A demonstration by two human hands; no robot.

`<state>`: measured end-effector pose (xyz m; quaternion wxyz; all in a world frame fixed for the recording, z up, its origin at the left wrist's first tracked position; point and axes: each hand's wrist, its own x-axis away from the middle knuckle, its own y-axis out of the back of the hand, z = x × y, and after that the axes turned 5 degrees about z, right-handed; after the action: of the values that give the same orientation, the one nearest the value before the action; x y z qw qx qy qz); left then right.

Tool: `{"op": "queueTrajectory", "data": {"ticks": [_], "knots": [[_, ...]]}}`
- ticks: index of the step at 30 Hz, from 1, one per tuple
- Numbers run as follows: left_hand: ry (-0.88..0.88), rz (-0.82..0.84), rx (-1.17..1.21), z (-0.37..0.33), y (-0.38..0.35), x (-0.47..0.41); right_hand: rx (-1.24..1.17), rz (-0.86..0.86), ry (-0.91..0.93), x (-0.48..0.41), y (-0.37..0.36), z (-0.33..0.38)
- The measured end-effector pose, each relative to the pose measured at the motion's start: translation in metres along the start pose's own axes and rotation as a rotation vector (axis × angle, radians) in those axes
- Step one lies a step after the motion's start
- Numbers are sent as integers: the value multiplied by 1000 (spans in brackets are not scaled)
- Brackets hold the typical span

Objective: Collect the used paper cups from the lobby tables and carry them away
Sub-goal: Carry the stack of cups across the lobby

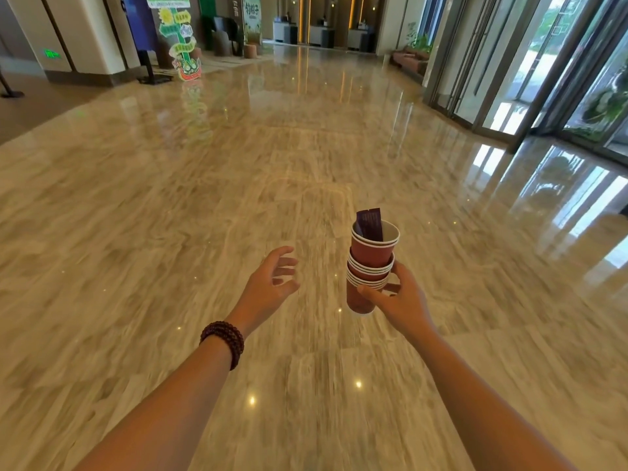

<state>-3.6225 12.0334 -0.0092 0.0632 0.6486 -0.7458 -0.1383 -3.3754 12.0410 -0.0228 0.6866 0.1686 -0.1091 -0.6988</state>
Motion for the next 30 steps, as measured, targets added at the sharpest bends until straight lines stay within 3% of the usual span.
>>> {"op": "queueTrajectory", "data": {"ticks": [21, 30], "knots": [[-27, 61, -43, 53, 88, -320, -55, -82, -8, -312, -65, -8], [1, 79, -38, 78, 93, -424, -42, -96, -44, -417, -70, -27]]}}
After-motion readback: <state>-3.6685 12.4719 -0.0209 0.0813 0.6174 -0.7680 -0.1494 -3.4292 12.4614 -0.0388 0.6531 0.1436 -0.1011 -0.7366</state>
